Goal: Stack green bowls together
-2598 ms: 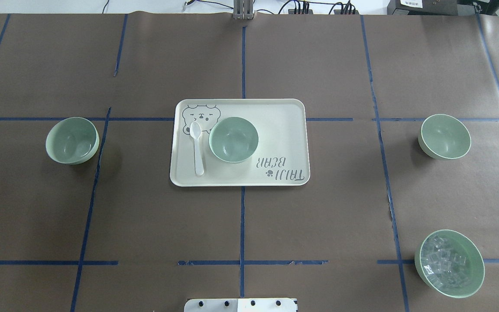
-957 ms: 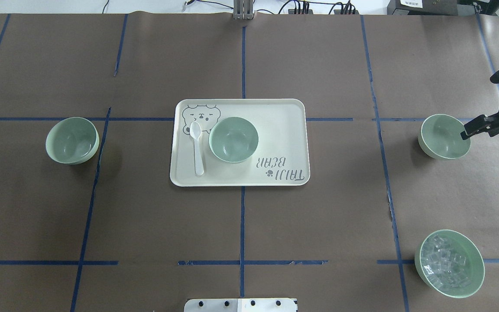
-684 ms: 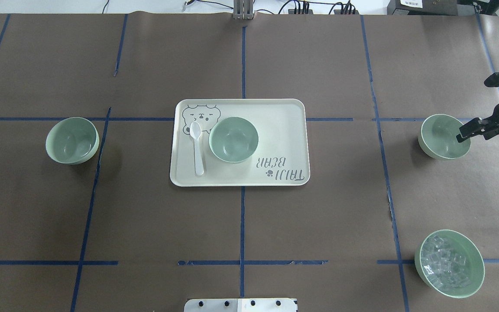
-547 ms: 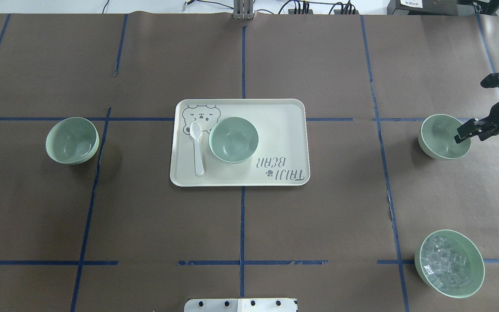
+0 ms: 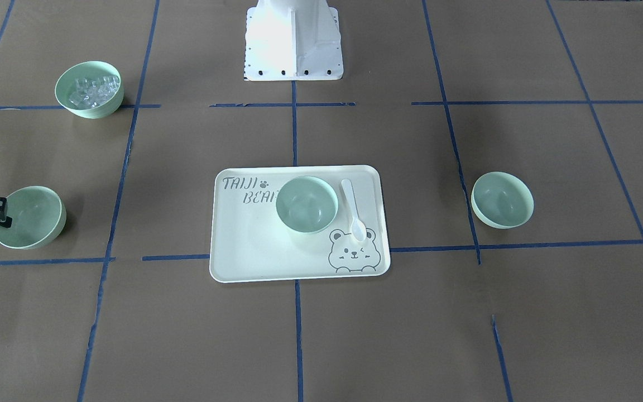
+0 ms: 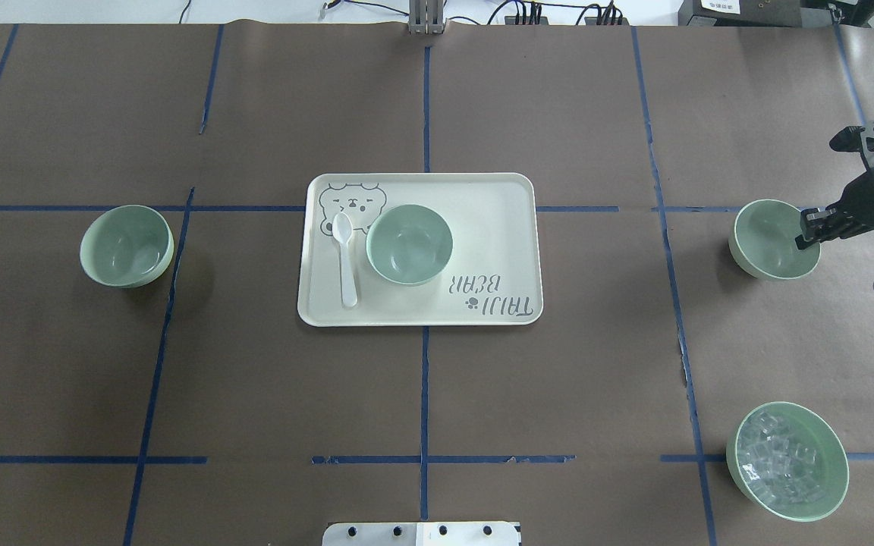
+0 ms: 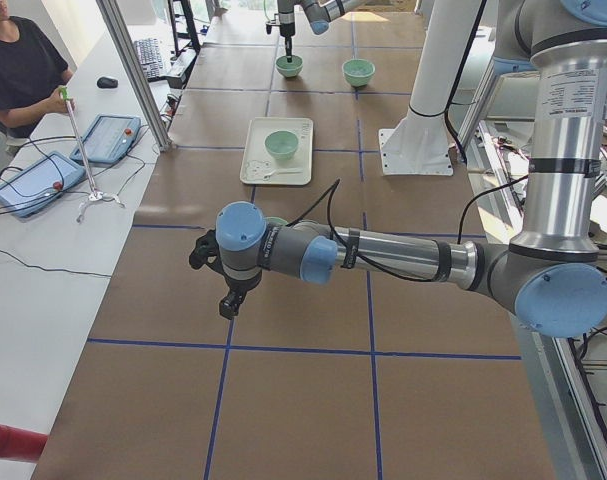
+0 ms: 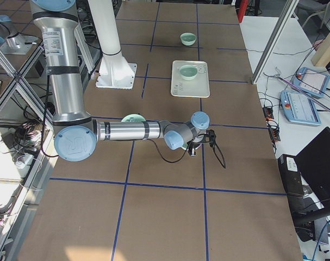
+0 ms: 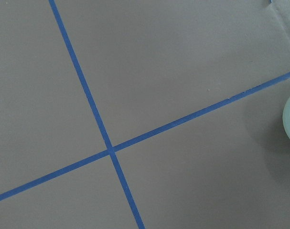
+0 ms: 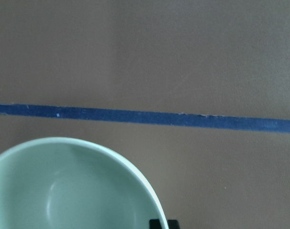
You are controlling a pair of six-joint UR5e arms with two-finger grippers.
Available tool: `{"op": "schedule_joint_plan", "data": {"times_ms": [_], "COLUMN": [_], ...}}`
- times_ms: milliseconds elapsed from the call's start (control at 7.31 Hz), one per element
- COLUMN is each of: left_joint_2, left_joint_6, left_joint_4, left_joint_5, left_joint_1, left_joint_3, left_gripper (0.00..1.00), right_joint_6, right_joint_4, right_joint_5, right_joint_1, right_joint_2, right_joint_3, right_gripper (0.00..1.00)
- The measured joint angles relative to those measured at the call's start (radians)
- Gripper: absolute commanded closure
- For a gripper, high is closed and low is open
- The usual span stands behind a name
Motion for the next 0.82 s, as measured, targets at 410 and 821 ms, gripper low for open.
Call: {"op": "schedule_joint_plan", "data": {"times_ms": [410,821], "left_joint_2": [0.000,-0.001], "left_joint_6": [-0.001,-0.001], "left_joint_4": [0.000,-0.006], "left_joint_5": [0.000,-0.001], "left_joint_1": [0.000,0.000], "left_joint_3": [-0.021,-0.045], "left_gripper": [0.00,0.00], "right_joint_6": [0.330,0.803], "right_joint_4": [0.035,0.026], "right_joint_5": [0.042,-0.110], "right_joint_1": [-0.075,-0.353], "right_joint_2": [0.034,0.310], "right_joint_3": [0.186,0.212], "right_gripper": [1.00,1.00]}}
